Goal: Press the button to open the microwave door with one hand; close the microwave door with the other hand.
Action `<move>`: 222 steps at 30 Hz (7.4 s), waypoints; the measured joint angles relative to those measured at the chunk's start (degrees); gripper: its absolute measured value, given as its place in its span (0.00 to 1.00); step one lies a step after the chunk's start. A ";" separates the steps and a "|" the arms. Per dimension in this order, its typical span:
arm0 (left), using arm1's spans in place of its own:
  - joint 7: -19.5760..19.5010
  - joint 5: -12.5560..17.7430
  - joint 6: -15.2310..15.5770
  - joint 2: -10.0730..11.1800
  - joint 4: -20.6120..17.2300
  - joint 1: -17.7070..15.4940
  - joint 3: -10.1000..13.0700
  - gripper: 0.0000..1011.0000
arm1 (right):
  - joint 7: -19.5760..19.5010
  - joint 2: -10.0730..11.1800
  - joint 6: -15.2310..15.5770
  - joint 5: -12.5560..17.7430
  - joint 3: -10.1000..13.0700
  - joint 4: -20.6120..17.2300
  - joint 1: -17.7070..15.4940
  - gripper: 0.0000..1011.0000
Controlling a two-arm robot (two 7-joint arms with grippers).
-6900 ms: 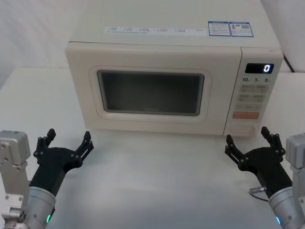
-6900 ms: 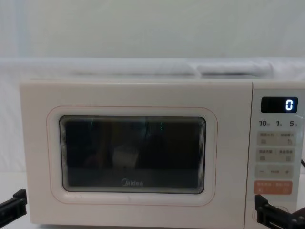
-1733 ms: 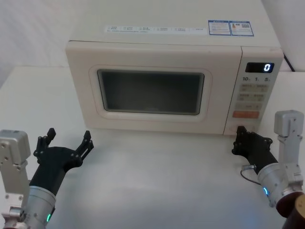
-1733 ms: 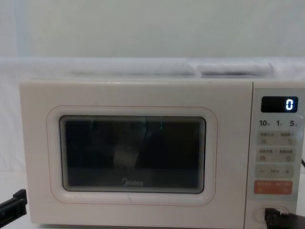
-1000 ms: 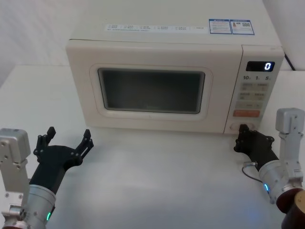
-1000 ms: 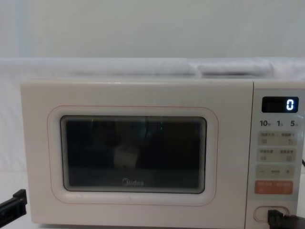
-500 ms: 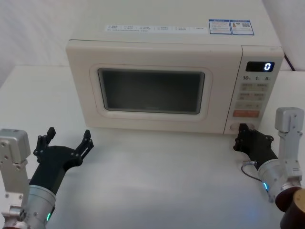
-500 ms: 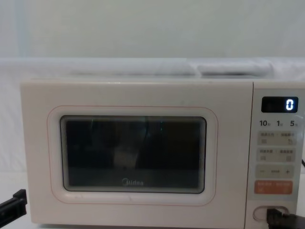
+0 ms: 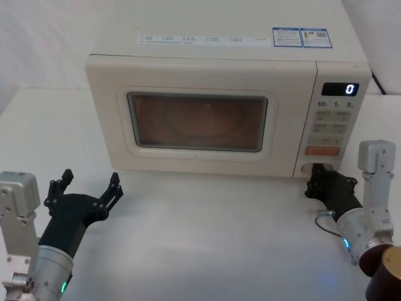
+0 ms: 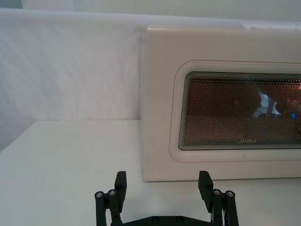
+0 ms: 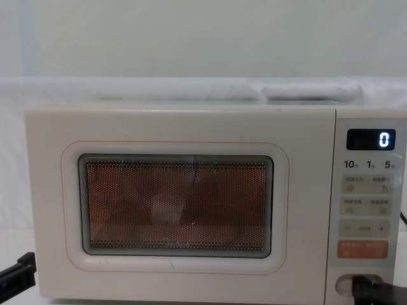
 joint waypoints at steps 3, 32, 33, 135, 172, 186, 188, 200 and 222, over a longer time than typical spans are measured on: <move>0.00 0.00 0.00 0.00 0.00 0.00 0.00 0.99 | -0.01 -0.02 0.00 -0.04 0.04 0.10 0.12 0.00; 0.00 0.00 0.00 0.00 0.00 0.00 0.00 0.99 | 1.56 1.80 1.36 0.14 -0.08 -5.26 -3.22 0.00; 0.05 0.00 0.00 0.00 0.00 0.00 -0.08 0.99 | 1.70 1.95 1.44 0.14 -0.11 -5.68 -3.52 0.00; 0.00 0.00 0.00 0.00 0.00 0.00 0.00 0.99 | 10.49 13.47 -0.75 4.00 -3.49 -18.21 -13.01 0.99; 0.00 0.00 0.00 0.00 0.00 0.00 0.00 0.99 | 10.49 13.47 -0.75 4.01 -3.49 -18.21 -13.01 0.99; 0.00 0.00 0.00 0.00 0.00 0.00 0.00 0.86 | 10.49 13.48 -0.75 4.01 -3.49 -18.21 -13.01 0.99; 0.00 0.00 0.00 0.00 0.00 0.00 0.00 0.79 | 10.49 13.48 -0.75 4.00 -3.49 -18.21 -13.01 0.99; 0.00 0.00 0.00 0.00 0.00 0.00 0.00 0.41 | 10.49 13.48 -0.75 4.01 -3.49 -18.21 -13.01 0.99; 0.00 0.00 0.00 0.00 0.00 0.00 0.00 0.00 | 10.49 13.48 -0.75 4.00 -3.49 -18.21 -13.01 0.99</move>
